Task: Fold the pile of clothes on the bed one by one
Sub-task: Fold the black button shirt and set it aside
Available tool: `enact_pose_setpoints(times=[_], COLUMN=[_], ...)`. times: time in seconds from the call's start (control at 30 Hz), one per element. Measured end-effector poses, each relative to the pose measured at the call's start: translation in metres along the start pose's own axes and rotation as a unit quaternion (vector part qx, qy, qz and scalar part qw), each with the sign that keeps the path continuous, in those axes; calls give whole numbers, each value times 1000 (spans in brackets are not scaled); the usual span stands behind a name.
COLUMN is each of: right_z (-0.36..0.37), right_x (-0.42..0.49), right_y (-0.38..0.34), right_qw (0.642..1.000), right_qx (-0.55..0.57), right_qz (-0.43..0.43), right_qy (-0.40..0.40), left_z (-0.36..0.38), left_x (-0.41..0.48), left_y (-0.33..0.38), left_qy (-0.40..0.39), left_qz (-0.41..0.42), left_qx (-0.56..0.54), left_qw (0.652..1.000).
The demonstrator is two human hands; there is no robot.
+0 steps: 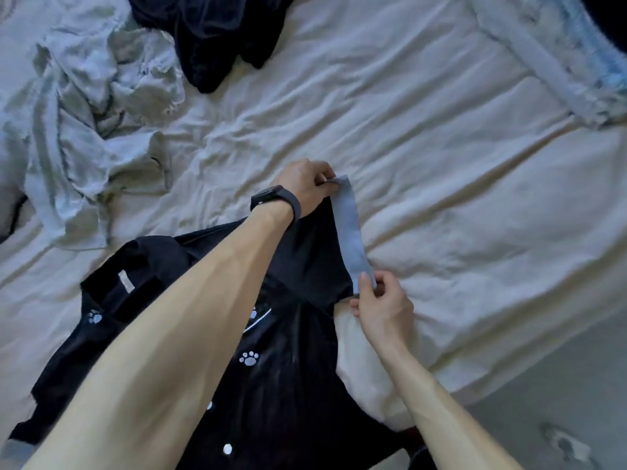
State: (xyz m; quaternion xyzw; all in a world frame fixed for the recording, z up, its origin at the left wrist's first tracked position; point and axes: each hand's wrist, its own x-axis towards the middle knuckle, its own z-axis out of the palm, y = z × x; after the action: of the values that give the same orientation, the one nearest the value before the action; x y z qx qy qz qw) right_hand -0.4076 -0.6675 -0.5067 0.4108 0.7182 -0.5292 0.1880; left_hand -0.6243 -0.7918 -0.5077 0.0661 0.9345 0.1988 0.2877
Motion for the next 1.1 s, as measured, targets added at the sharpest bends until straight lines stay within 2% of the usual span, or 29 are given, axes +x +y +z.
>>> enact_pose_setpoints(times=[0.13,0.27,0.33,0.43,0.5,0.57,0.63,0.67,0.7,0.77,0.83,0.9,0.97,1.1], right_z=[5,8,15,34,50,65,72,74,74,74,77,83,92,108], right_x=[-3,-19,-40,-85,-114,-137,-157,-163,-166,-163,-154,-146,-140,-129], right_y=[-3,-11,-16,-12,5,29,50,57,58,49,35,23,12,6], right_qw=[1000,999,993,962,939,926,909,911,928,971,989,974,956,919], right_qx=[-23,31,47,4,-44,-143,-247,-264,-251,-176,-43,79,151,250], right_qz=[-16,-38,-100,-264,-338,-339,-272,-232,-186,-59,92,192,238,302], right_qy=[-11,22,44,73,37,-84,-199,-216,-204,-151,-110,-94,-87,-43], left_z=[-7,-33,-46,-59,-56,-43,-29,-25,-23,-24,-28,-32,-33,-33], left_x=[-9,-44,-78,-154,-216,-270,-309,-319,-321,-304,-272,-241,-211,-168], left_y=[1,2,-8,-43,-80,-124,-158,-169,-178,-185,-178,-166,-158,-154], left_qy=[-13,-8,19,126,175,146,28,-28,-54,-35,21,63,64,-2], left_qz=[-18,-8,-15,-14,-17,-64,-144,-172,-186,-189,-192,-210,-239,-279], left_qx=[-34,-76,-138,-202,-206,-156,-89,-65,-58,-77,-112,-162,-208,-131], left_qw=[999,997,990,971,963,975,985,983,979,978,975,962,946,951])
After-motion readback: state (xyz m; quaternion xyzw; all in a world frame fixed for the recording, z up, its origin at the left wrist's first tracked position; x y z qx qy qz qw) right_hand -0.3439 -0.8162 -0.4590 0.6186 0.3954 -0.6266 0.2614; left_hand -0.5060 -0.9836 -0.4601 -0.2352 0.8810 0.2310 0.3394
